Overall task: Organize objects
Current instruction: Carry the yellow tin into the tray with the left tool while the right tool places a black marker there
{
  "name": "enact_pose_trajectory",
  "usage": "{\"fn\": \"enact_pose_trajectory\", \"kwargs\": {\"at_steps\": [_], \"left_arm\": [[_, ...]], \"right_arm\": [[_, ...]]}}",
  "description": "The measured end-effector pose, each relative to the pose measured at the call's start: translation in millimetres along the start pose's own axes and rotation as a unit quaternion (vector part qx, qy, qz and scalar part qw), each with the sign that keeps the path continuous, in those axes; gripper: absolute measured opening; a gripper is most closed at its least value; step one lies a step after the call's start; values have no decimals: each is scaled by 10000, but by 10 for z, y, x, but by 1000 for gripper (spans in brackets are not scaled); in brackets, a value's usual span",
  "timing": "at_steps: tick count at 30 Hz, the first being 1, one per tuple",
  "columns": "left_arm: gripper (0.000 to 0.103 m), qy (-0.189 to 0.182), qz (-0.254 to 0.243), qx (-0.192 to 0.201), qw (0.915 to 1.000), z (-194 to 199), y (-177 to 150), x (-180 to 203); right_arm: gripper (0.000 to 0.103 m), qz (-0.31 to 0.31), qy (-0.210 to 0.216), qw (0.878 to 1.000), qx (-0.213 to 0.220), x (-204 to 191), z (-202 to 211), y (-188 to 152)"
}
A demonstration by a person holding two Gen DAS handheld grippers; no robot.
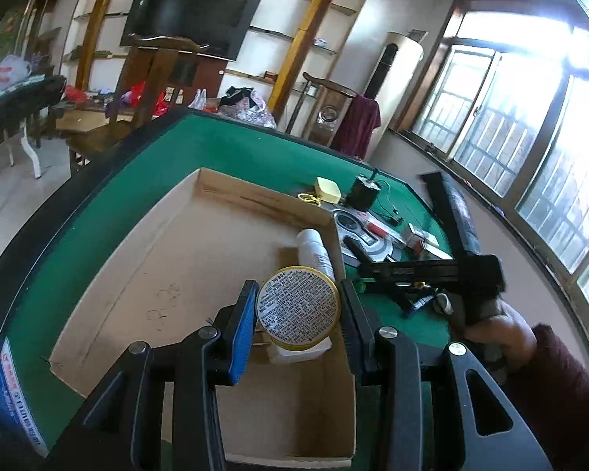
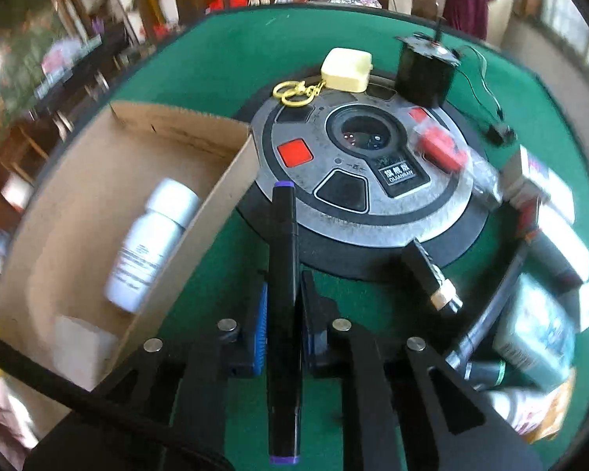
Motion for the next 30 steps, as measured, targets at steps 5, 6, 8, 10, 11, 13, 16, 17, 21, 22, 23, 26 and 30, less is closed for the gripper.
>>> {"fn": "enact_pose_trajectory", "kwargs": {"at_steps": [5,6,8,10,11,13,16,17,21,22,23,26,30], "left_arm": [[35,27,137,-25,9999,-16,64,-96],[35,70,124,-39,9999,-29,92,-115],[35,190,20,-67,9998,-62,166,-140],[35,350,-113,-88,9993,-109,247,-175],[35,429,-213,-87,9988,-145,306,-175],[35,597,-356,-95,9975,-240,418,-214],[35,678,-325,-230,9969,-452,570,-332],[35,705,-268,-309,9967,-547,615,-380],[35,893,-273,-526,9942,-898,744,-524],[35,928,-291,-564,9937,-964,752,-549],[35,945,-296,-603,9933,-1042,763,-574],[35,949,-170,-760,9924,-1224,739,-662],[35,968,-60,-910,9911,-1412,709,-748]], "right_arm": [[12,-570,937,9933,360,76,325,-76],[12,-642,1154,9903,421,70,418,-91],[12,-668,1348,9875,463,11,507,-49],[12,-666,1612,9835,483,-112,613,-17],[12,-671,1700,9820,471,-209,611,7],[12,-702,1924,9780,388,-365,614,77],[12,-749,2142,9736,232,-660,482,167],[12,-758,2119,9741,207,-761,413,283],[12,-982,2015,9745,29,-927,80,473],[12,-1029,1948,9754,8,-932,20,518],[12,-1073,1897,9760,-8,-933,-34,535],[12,-1278,1737,9765,-49,-916,-210,571],[12,-1372,1495,9792,41,-892,-271,587]]}}
Point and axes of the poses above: each gripper's, at about its wrist camera, not at the fingertips, and z roughly against the way its jaws point, x to its right, y to its top, the point moved 10 cm from there along -z, roughly the way its jaws point, and after that the axes turned 3 degrees about -x, right-handed, at the moved point
